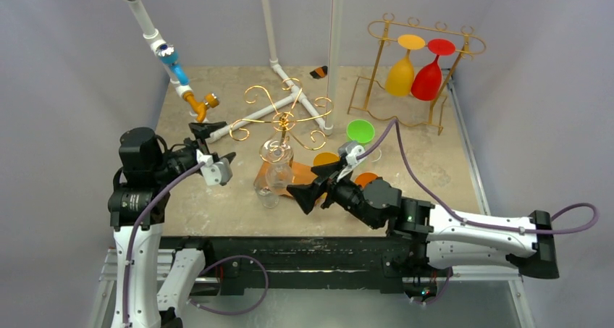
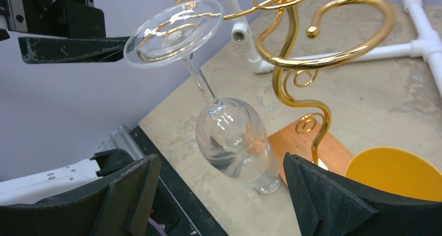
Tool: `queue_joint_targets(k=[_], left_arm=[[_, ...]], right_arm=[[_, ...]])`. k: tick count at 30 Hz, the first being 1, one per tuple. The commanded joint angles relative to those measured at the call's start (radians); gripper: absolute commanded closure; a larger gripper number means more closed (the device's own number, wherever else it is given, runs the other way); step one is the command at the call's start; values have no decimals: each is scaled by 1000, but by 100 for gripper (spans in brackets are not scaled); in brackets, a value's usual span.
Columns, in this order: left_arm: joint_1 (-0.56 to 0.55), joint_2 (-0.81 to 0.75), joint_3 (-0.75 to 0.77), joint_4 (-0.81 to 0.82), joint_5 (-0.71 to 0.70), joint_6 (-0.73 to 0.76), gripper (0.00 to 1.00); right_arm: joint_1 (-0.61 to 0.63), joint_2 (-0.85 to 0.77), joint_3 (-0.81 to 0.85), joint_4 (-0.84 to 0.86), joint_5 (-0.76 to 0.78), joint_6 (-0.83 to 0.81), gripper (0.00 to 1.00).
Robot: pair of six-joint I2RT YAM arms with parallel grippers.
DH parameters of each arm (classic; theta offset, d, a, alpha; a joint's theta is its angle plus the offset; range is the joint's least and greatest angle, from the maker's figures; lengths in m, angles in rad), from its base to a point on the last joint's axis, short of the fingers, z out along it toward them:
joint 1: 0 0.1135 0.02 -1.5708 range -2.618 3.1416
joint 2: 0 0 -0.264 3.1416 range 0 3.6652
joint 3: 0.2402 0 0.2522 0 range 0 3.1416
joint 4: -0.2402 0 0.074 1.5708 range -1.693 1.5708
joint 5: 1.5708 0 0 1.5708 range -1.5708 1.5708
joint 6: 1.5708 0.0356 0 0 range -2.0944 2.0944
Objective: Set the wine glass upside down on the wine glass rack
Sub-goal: Turn the wine glass upside down at the wine rack.
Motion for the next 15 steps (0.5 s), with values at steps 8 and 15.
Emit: queue_joint_targets(k=[8, 15], left_arm=[[5, -27, 105, -31, -55, -155, 10], [5, -26, 167, -35, -74, -330, 8]], right_arm=[[1, -125, 305, -859, 267, 370, 10], [-1, -139, 371, -1126, 314, 531, 11]])
